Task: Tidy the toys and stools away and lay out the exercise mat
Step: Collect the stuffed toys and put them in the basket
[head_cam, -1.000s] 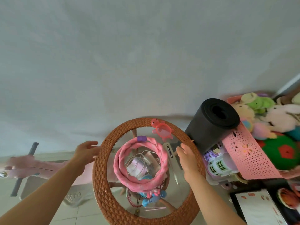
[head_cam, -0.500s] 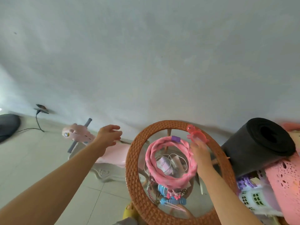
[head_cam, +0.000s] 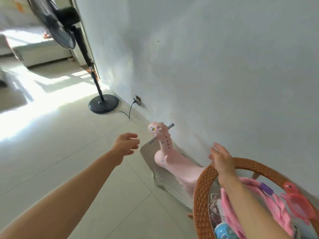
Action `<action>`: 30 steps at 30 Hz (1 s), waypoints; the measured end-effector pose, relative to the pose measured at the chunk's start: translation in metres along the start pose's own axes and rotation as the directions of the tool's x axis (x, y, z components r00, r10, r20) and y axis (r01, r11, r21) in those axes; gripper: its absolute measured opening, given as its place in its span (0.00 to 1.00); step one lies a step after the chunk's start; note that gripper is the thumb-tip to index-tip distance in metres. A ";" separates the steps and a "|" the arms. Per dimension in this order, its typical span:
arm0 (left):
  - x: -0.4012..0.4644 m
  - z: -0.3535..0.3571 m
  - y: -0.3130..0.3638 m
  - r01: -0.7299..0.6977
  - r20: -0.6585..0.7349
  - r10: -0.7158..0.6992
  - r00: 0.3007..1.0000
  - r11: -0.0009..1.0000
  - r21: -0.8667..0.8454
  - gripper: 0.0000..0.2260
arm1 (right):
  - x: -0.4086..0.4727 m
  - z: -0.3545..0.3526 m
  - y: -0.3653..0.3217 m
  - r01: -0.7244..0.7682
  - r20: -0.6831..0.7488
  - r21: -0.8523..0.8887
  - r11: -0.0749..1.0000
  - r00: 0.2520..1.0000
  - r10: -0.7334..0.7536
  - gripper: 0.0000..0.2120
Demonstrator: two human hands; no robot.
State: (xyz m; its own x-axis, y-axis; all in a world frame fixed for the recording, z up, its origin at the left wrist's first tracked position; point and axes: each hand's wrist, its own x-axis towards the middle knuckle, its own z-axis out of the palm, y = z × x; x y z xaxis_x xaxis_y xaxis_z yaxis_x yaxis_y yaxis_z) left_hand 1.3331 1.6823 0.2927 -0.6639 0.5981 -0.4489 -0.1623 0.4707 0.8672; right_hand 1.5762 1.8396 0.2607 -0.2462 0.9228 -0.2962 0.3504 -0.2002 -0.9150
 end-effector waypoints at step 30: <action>-0.243 -0.511 -0.311 -0.042 -0.715 -0.592 0.373 0.759 -0.650 0.09 | -0.332 0.639 -0.047 0.393 0.965 -0.159 0.906 0.255 0.058 0.17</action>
State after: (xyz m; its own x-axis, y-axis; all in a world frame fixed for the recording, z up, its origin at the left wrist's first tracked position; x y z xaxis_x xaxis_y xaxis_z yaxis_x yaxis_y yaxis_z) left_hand 1.1720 1.0589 0.2424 -0.6733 -0.5190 -0.5266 -0.5699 -0.0895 0.8168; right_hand 1.0640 1.3321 0.2266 -0.9145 -0.0939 -0.3935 0.3639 0.2340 -0.9016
